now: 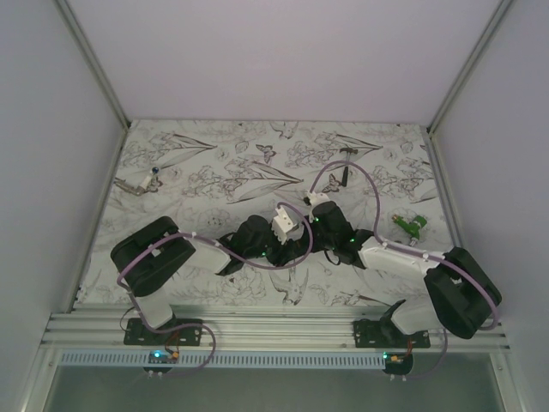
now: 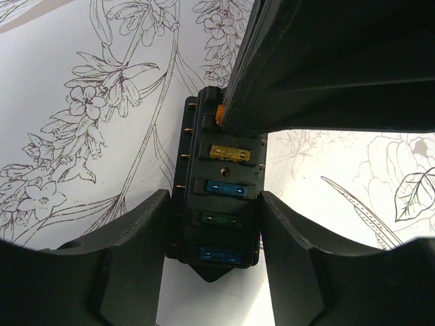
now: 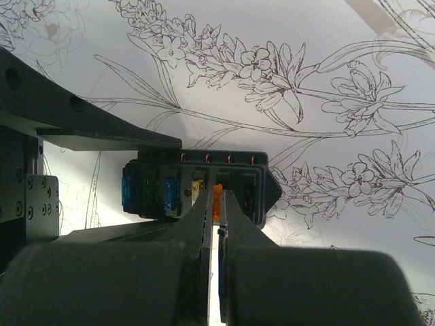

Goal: Snap on the fuse box
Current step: Install the fuse at the fuse box base.

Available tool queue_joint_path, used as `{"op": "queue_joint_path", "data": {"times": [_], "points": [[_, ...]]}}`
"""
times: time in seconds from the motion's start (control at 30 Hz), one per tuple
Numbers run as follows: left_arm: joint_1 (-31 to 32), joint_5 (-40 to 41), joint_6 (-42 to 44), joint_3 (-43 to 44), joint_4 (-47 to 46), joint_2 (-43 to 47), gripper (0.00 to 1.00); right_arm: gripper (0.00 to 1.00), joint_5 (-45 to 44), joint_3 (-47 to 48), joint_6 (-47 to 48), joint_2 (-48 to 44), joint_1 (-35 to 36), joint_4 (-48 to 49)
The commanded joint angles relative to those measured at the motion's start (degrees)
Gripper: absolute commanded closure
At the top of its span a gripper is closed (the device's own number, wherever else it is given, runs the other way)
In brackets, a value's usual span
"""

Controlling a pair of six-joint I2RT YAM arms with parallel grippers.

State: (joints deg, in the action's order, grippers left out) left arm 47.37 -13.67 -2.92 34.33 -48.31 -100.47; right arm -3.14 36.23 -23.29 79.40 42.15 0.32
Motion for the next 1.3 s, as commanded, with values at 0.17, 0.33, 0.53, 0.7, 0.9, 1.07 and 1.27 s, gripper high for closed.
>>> {"op": "queue_joint_path", "data": {"times": [0.17, 0.33, 0.53, 0.7, 0.9, 1.07, 1.27], "points": [[0.7, -1.9, 0.9, -0.9, 7.2, -1.5, 0.58, 1.0, -1.2, 0.9, -0.2, -1.1, 0.4, -0.1], [0.7, -2.0, 0.9, -0.8, 7.4, -1.4, 0.58, 1.0, -1.3, 0.7, -0.3, 0.7, 0.3, 0.4], [0.7, -1.9, 0.7, -0.7, 7.5, -1.5, 0.59, 1.0, -1.9, 0.6, -0.1, 2.0, 0.3, 0.3], [0.7, -1.8, 0.5, -0.5, 7.6, -1.7, 0.59, 1.0, -1.3, 0.8, 0.3, 2.8, 0.3, -0.5], [0.7, -1.4, -0.1, -0.3, 7.7, -1.9, 0.61, 1.0, -2.4, 1.9, 1.9, 2.5, 1.0, -4.5], [0.6, -0.7, -0.3, -0.6, 7.9, -1.6, 0.62, 1.0, -4.5, 2.9, 3.4, 2.5, 1.5, -6.8], [0.5, -0.5, -0.5, -1.7, 8.6, 0.1, 0.63, 1.0, -4.9, 3.2, 3.6, 4.3, 3.3, -6.6]]}}
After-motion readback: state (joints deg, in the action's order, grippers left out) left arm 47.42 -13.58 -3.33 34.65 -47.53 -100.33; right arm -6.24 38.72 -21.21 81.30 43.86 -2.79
